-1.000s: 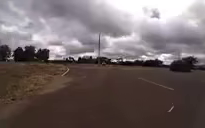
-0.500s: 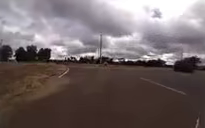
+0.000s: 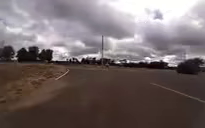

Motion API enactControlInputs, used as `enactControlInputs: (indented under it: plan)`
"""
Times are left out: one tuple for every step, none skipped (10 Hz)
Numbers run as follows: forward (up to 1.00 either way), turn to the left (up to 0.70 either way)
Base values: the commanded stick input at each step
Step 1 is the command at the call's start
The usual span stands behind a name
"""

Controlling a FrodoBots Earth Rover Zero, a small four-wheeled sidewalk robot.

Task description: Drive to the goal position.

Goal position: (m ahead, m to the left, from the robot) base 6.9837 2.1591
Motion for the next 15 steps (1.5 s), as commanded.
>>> enactControlInputs:
  plan:
    - [0.85, 0.04]
    - [0.85, 0.04]
    - [0.85, 0.04]
    - [0.85, 0.04]
    - [0.85, 0.04]
    - [0.85, 0.04]
    - [0.85, 0.04]
    - [0.85, 0.04]
    - [0.85, 0.04]
    - [0.85, 0.04]
    - [0.85, 0.04]
    - [0.85, 0.04]
    - [0.85, 0.04]
    - [0.85, 0.04]
    - [0.85, 0.04]
